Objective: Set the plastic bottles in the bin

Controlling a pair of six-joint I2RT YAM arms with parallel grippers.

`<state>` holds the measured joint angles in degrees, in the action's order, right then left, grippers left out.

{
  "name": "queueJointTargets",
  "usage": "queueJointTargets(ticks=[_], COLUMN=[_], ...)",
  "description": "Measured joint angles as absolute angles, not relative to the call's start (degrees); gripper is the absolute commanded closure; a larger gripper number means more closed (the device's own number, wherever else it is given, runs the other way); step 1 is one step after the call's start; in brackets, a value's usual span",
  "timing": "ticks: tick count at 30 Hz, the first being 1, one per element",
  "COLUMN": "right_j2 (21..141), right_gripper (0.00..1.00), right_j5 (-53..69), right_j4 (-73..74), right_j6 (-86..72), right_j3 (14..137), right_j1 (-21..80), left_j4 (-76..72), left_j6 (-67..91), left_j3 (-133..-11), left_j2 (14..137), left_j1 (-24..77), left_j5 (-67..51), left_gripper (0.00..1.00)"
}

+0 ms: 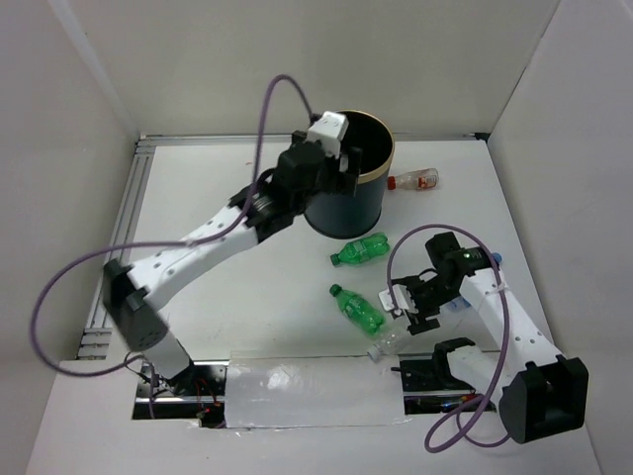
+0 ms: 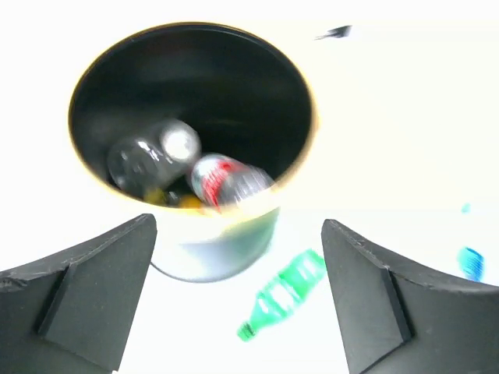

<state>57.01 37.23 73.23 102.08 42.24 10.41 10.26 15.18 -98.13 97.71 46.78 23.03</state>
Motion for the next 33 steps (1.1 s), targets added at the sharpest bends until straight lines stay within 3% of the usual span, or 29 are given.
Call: queueJointTargets(ticks=[7, 14, 30, 33], right_j2=[58.4, 66.5, 82.7, 84.3], right_gripper=[0.2, 0.2, 0.11, 0.24], right_j5=[33.8, 30.3, 22.6, 22.4], right_j4=[72.5, 71.7, 68.9, 68.1], right_j6=[100.6, 97.8, 83.4, 80.9], right_j3=[41.0, 40.8, 44.9, 45.1], right_j1=[14.8, 20.1, 33.6, 35.0], left_j4=[7.8, 12.7, 15.0, 15.2], left_j6=[27.6, 42.2, 51.5, 51.8], left_j3=[-70.7, -51.0, -47.9, -47.4], left_j2=[70.3, 64.4, 58.2, 58.2], left_j1=[48.9, 49.8, 53.0, 53.8], left_j5=[22.2, 20.1, 19.9, 19.9], left_gripper=[0.01, 0.01, 0.02, 0.02])
